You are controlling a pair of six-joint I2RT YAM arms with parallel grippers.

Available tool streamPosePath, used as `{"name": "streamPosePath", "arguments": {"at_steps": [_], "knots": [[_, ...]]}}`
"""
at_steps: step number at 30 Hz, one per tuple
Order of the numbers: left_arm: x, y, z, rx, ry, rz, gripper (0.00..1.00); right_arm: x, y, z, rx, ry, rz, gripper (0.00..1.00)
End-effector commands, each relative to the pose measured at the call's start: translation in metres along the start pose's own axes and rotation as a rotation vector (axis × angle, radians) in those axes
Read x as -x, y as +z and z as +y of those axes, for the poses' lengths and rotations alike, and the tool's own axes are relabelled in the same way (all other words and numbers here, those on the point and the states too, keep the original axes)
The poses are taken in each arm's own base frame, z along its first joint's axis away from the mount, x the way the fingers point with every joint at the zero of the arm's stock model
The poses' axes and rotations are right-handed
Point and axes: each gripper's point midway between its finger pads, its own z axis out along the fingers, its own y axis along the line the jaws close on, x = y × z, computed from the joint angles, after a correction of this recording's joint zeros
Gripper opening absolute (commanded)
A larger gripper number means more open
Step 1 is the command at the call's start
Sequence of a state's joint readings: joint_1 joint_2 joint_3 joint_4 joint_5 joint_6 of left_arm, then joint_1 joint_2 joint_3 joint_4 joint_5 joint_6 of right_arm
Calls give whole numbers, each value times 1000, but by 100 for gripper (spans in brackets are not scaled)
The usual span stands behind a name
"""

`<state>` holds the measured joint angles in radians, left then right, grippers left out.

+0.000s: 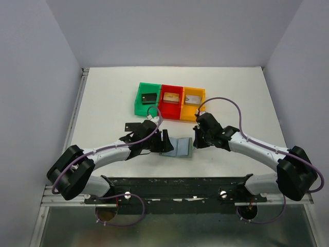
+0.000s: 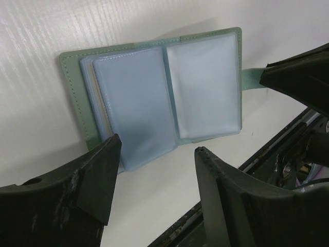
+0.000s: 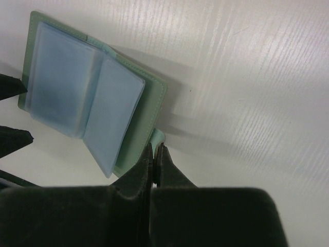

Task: Take the credit cards out of the card holder
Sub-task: Remove the credit card from the card holder.

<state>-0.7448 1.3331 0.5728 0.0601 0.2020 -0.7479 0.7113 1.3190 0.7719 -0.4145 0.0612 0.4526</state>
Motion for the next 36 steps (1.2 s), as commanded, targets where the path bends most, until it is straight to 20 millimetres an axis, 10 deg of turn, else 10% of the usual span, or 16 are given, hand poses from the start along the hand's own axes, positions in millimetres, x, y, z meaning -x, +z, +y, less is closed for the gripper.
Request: {"name": "streamPosePath", "arguments": {"at_steps": [1,36], "knots": [[3,6,-11,-27,25,3,70,9,-2,2,6,-7,-12,0],[-9,14,-7,-9,30,42,70,4,2,7,45,-14,5,0]]}}
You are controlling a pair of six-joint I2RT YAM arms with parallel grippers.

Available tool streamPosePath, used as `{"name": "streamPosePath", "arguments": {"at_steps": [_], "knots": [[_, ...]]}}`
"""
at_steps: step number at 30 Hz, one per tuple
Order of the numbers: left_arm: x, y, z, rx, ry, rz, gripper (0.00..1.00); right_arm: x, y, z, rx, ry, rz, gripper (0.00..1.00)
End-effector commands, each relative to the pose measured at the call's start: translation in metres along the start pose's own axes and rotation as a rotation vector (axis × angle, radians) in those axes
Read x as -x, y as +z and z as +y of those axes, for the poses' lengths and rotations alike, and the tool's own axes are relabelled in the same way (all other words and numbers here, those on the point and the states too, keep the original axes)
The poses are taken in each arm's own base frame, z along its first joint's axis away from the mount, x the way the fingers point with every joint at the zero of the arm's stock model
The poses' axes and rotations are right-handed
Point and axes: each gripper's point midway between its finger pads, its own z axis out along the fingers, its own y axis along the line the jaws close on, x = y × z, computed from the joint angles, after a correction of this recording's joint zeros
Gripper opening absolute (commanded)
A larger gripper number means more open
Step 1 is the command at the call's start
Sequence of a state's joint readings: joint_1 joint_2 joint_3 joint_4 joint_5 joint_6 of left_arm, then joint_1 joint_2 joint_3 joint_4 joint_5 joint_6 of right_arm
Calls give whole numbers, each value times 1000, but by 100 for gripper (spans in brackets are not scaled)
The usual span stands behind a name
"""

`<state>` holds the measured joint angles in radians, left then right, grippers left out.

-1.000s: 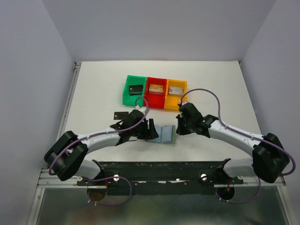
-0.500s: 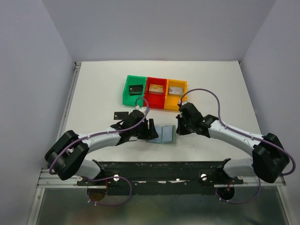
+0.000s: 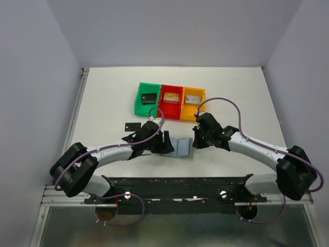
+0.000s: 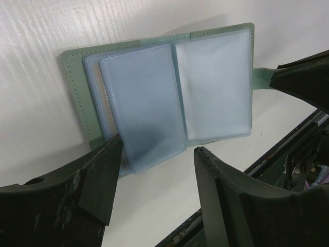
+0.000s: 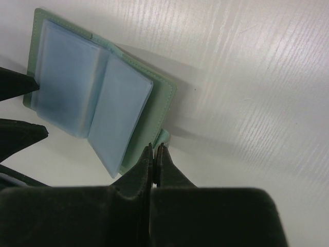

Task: Take the credit cards out of the card holder
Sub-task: Remove the credit card from the card holder.

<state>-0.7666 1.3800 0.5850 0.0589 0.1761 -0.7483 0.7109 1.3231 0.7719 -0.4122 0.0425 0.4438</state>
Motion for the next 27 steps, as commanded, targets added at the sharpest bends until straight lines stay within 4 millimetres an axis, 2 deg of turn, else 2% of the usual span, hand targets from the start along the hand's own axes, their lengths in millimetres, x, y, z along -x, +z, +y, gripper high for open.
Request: {"name": "streamPosePath", "arguments": {"at_steps": [1,8,18,27], "knots": [[-3,7,-11,-42,29,26,70,5,1,5,31,-6,-2,0],[-10,16,-17,-65,37,77,70,3,3,5,30,-6,6,0],[-1,16,-56,-255,87,63,70,0,7,3,26,-9,16,0],[-2,21,-67,-299,108,75,70,-1,8,2,23,-14,19,0]]}}
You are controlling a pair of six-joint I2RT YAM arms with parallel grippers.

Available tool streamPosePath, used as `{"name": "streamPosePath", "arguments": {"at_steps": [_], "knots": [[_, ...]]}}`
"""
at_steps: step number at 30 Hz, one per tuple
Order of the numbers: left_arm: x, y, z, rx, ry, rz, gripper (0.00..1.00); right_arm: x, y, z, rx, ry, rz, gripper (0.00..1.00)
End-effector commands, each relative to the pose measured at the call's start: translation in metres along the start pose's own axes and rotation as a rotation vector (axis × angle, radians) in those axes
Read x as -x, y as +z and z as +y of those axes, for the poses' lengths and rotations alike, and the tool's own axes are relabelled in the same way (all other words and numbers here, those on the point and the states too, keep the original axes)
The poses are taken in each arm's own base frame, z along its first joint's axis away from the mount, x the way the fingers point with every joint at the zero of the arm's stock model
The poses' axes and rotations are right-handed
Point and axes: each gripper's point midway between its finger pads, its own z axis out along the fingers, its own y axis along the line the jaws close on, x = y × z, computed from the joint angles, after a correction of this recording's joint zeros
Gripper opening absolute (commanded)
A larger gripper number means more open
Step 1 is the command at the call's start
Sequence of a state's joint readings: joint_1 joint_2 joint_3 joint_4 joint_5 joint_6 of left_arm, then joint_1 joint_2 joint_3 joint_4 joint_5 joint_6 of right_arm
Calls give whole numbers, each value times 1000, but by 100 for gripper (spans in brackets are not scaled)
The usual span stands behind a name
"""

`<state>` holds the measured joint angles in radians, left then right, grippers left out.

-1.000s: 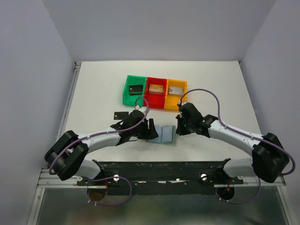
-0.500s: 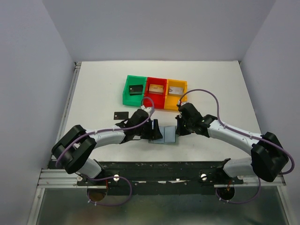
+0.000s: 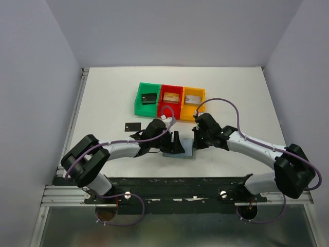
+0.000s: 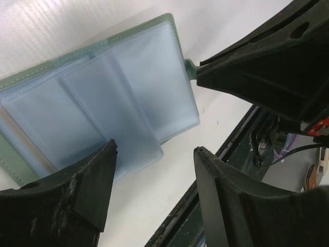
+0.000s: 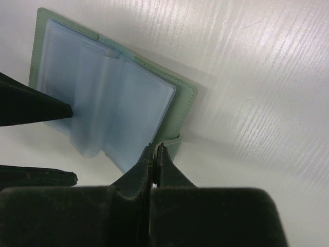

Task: Take the credit cards out of the card holder
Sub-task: Remove the credit card from the card holder.

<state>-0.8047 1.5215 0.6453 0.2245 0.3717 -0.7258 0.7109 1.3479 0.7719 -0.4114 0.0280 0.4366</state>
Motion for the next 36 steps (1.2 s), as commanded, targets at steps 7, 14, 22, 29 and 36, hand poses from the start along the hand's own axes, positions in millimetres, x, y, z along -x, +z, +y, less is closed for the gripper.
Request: {"name": "streamPosePath", "arguments": {"at_steps": [7,14,22,29,36], "knots": [[13,11,-34,-128,74,-1,70,3,5,0,13,-9,-4,0],[10,23,-77,-217,202,53,70,-5,9,-11,-16,12,4,1],[17,-3,-63,-113,211,-62,71,-15,10,-24,-35,39,9,0],[23,-30,3,91,46,-155,71,-18,13,-34,-64,91,30,1],[13,-22,26,161,0,-109,71,-19,17,-32,-64,108,53,0]]}}
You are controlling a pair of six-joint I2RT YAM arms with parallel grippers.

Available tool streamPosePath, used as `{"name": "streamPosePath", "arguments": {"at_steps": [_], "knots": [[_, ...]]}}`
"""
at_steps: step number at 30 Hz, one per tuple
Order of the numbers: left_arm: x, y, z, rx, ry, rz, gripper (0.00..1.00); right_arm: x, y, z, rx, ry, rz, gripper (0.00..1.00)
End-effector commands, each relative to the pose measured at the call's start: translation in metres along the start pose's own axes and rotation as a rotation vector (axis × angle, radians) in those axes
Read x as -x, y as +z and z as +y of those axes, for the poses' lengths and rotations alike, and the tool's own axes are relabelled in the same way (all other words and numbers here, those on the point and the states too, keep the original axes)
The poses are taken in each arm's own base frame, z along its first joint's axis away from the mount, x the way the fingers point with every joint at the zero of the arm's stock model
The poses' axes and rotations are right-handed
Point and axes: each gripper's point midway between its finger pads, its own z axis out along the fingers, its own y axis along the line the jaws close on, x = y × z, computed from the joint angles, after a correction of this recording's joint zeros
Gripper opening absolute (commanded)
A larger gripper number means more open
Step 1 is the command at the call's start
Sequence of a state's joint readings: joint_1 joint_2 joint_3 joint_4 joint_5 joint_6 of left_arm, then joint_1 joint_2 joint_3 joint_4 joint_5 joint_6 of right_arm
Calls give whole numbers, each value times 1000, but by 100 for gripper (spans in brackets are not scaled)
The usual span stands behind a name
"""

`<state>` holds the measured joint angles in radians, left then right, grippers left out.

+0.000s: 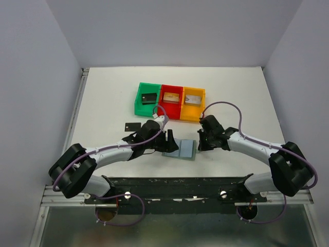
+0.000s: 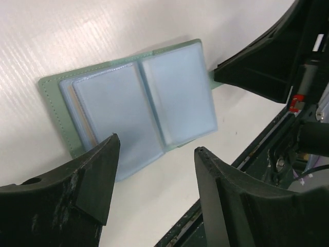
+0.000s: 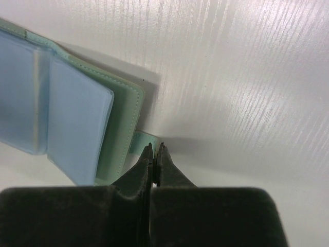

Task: Take the credit cards out of the card holder
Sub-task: Remove the credit card from the card holder.

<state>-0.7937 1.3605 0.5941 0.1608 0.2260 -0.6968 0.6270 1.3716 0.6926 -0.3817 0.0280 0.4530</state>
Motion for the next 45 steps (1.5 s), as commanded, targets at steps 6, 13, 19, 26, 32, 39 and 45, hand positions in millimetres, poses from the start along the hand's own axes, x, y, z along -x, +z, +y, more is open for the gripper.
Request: {"name": "streamPosePath", "arguments": {"at_steps": [6,13,19,26,32,39,45], "knots": [[-15,12,25,108,-47,55,71,2,2,5,17,23,8,0],[-16,7,32,141,-52,43,71,2,2,5,17,17,8,1],[-13,1,32,154,-53,19,71,2,3,5,19,17,9,0],[-13,-1,34,163,-51,22,71,4,2,6,21,16,4,0],[-22,4,31,132,-62,55,71,5,2,6,21,13,1,0],[-26,10,25,89,-61,75,71,3,2,10,45,11,15,1],[-31,16,22,62,-61,101,71,3,3,13,57,11,21,0]]}}
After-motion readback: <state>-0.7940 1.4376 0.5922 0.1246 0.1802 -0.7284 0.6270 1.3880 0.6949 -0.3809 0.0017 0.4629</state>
